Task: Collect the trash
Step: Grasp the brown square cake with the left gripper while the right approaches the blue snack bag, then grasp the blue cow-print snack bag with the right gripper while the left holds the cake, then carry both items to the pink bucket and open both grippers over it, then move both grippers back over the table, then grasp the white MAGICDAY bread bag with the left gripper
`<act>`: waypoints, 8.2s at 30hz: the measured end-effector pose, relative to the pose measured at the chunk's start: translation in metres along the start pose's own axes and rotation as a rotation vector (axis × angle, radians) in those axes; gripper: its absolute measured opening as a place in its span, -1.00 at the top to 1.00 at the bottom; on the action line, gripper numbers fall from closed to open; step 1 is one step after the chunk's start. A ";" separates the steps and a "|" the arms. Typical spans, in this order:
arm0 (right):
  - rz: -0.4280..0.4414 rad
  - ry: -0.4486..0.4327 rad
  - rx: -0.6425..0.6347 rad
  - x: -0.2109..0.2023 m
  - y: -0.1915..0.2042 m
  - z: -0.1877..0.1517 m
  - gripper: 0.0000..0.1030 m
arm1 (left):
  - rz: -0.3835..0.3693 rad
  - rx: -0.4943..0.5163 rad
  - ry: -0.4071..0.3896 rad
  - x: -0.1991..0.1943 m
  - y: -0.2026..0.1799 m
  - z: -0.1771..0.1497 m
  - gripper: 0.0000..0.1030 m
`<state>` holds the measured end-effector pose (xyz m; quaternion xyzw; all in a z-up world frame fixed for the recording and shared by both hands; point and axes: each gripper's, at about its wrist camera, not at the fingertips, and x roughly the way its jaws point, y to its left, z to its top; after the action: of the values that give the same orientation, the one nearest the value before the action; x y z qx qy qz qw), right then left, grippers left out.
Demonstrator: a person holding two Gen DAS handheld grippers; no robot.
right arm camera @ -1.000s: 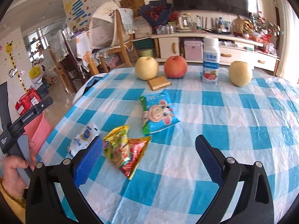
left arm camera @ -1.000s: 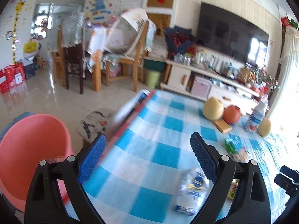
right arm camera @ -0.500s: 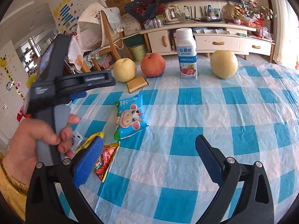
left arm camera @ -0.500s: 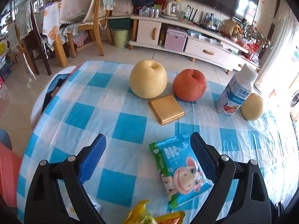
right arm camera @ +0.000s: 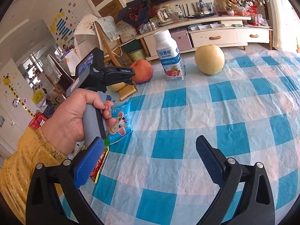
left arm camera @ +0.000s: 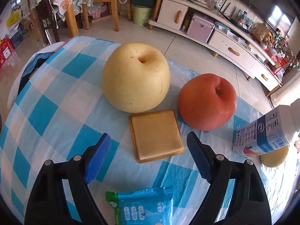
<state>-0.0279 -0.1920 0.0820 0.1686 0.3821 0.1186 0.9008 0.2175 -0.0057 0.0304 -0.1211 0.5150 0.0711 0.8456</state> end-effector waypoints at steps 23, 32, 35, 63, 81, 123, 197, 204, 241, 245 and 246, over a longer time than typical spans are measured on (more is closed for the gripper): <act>-0.029 0.001 0.041 0.004 -0.010 0.006 -0.89 | -0.038 0.180 -0.034 -0.017 0.003 -0.050 -0.15; -0.073 0.014 0.024 0.001 -0.012 0.006 -0.89 | -0.161 0.233 0.009 -0.059 0.013 -0.127 -0.15; -0.082 0.045 0.012 0.004 -0.011 0.002 -0.89 | -0.236 0.184 0.026 -0.073 0.022 -0.146 -0.15; -0.072 0.219 -0.315 0.061 0.082 -0.067 -0.73 | -0.328 -0.005 -0.143 -0.195 0.180 -0.185 -0.07; -0.162 0.135 -0.331 0.052 0.086 -0.084 0.10 | -0.342 -0.044 -0.173 -0.241 0.294 -0.240 -0.07; 0.326 0.167 -0.603 0.059 0.461 -0.082 0.18 | -0.147 -0.253 -0.437 -0.264 0.502 -0.180 -0.08; -0.003 0.085 -0.168 -0.014 0.163 -0.109 -0.86 | -0.056 0.356 -0.399 -0.322 0.262 -0.293 -0.70; 0.004 0.136 -0.173 0.015 0.166 -0.109 -0.86 | -0.033 0.357 -0.368 -0.293 0.256 -0.277 -0.70; -0.085 0.181 -0.287 0.080 0.178 -0.106 -0.86 | -0.148 0.437 -0.073 -0.089 0.207 -0.150 -0.69; -0.101 0.166 -0.295 0.084 0.178 -0.106 -0.86 | -0.117 0.453 -0.095 -0.088 0.204 -0.150 -0.56; -0.102 0.162 -0.292 0.084 0.178 -0.106 -0.86 | -0.106 0.457 -0.104 -0.088 0.203 -0.150 -0.50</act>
<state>-0.0627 0.0218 0.0289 0.0061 0.4402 0.1403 0.8868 -0.0010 0.1480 0.0156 0.0502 0.4665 -0.0858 0.8789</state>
